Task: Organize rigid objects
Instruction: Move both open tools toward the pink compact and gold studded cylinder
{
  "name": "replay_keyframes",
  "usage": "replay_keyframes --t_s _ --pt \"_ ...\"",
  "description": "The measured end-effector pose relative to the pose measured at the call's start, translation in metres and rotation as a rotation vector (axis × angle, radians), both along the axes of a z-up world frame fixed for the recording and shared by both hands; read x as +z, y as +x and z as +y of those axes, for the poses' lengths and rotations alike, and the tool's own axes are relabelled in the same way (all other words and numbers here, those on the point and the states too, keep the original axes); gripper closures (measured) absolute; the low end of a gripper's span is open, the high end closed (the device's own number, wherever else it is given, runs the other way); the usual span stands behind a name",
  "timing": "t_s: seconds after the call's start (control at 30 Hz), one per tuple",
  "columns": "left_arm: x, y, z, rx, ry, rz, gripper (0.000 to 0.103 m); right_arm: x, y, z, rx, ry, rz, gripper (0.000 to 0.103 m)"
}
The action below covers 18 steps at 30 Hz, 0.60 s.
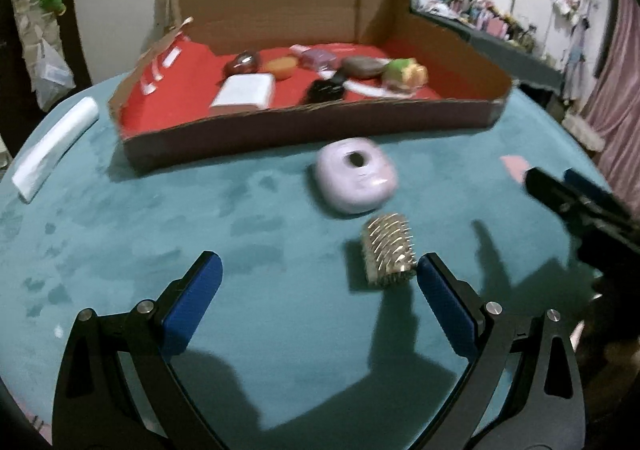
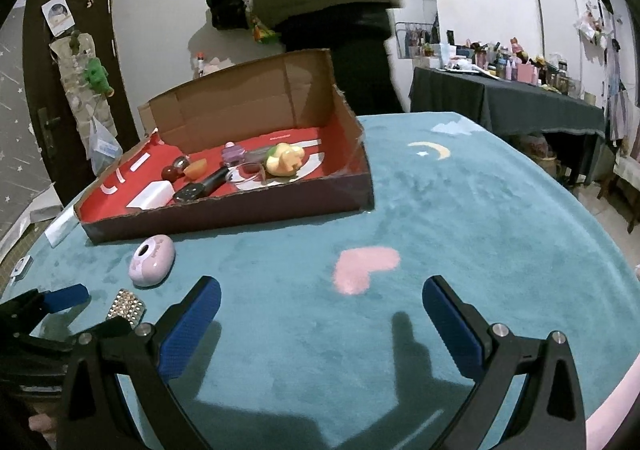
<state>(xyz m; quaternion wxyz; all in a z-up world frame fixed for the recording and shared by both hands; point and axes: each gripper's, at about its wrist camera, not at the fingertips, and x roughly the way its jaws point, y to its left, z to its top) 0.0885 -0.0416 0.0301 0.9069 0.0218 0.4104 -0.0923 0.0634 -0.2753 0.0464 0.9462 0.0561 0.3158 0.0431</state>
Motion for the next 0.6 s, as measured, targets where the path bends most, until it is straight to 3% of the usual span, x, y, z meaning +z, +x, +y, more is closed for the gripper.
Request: replay_keyframes --t_s 0.17,0.27,0.37,0.47,0.6 --pt "0.006 0.006 0.042 0.116 0.042 -0.029 0.004 0.007 0.006 0.019 0.053 0.001 0.004 0.000" --pt "0.012 0.010 0.056 0.115 0.021 -0.040 0.004 0.010 0.010 0.030 0.080 0.004 0.005 0.000" --pt "0.017 0.011 0.055 0.043 -0.006 -0.049 0.004 0.014 0.014 0.038 0.100 -0.003 0.008 0.000" --pt "0.020 0.010 0.044 -0.062 0.015 -0.060 0.004 0.016 0.016 0.040 0.126 0.013 0.022 0.000" --pt "0.019 0.015 0.026 -0.130 0.018 -0.037 0.004 0.018 0.017 0.038 0.134 0.004 0.038 0.000"
